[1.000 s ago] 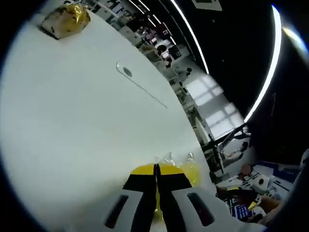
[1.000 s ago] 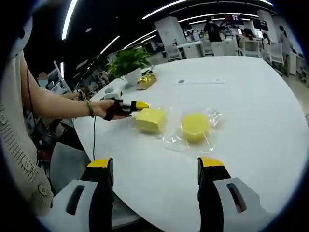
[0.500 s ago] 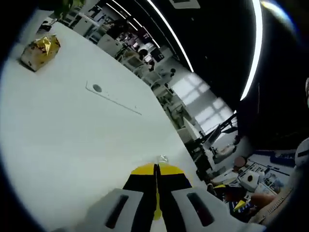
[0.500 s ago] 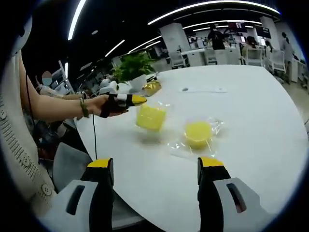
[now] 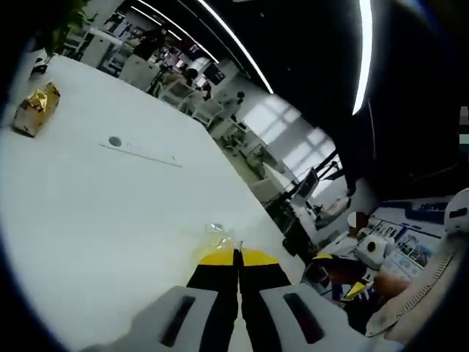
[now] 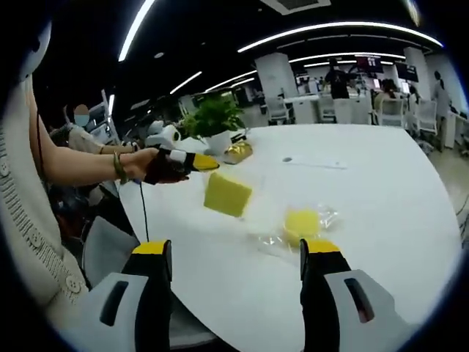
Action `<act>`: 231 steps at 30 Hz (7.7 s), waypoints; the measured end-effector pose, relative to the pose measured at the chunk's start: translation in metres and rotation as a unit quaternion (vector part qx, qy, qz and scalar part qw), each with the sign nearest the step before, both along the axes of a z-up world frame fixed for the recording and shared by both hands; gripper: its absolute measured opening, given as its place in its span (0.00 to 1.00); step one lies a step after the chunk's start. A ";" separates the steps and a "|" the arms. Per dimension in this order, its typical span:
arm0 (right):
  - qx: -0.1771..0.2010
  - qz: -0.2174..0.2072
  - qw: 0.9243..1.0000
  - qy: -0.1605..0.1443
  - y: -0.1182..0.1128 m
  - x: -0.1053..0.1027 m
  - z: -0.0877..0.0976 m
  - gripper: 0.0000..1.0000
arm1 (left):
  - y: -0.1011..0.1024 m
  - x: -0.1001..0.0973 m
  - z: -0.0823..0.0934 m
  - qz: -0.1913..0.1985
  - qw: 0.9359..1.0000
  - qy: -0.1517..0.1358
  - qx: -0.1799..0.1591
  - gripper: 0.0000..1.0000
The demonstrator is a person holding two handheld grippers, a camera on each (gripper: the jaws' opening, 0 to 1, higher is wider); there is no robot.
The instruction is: Compare the silicone blocks by pressing each to a similar depth, holding the contact briefly, and releasing to observe deformation and rebound differences across the visible hardness samples.
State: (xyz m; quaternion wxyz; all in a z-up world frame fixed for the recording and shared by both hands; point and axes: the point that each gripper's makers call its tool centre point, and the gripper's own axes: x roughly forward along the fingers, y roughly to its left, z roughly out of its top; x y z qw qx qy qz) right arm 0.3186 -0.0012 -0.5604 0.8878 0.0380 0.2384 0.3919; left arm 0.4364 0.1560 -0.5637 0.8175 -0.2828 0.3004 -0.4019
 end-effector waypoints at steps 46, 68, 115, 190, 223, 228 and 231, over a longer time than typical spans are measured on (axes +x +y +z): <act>-0.064 0.207 0.972 -0.093 0.080 0.009 0.051 0.68 | -0.045 -0.113 0.134 -0.211 0.965 -0.143 0.056 0.00; -0.087 0.312 0.943 -0.075 0.122 -0.001 0.030 0.46 | -0.067 -0.127 0.124 -0.289 0.945 -0.140 0.069 0.00; -0.100 0.288 0.947 -0.098 0.128 -0.008 0.025 0.09 | -0.062 -0.136 0.113 -0.286 0.948 -0.113 0.084 0.00; -0.032 -0.002 0.990 -0.140 -0.017 -0.037 0.033 0.73 | -0.013 -0.070 0.040 -0.062 0.997 -0.028 0.031 0.00; -0.089 -0.082 0.990 -0.072 -0.051 -0.026 0.008 0.65 | 0.009 0.042 -0.065 -0.022 0.997 0.056 0.042 0.00; -0.092 -0.085 0.991 -0.055 -0.047 -0.025 -0.001 0.64 | 0.022 0.053 -0.083 -0.009 0.996 0.069 0.052 0.00; -0.085 -0.082 0.992 -0.047 -0.038 -0.027 -0.004 0.62 | 0.028 0.057 -0.099 -0.009 0.995 0.074 0.069 0.00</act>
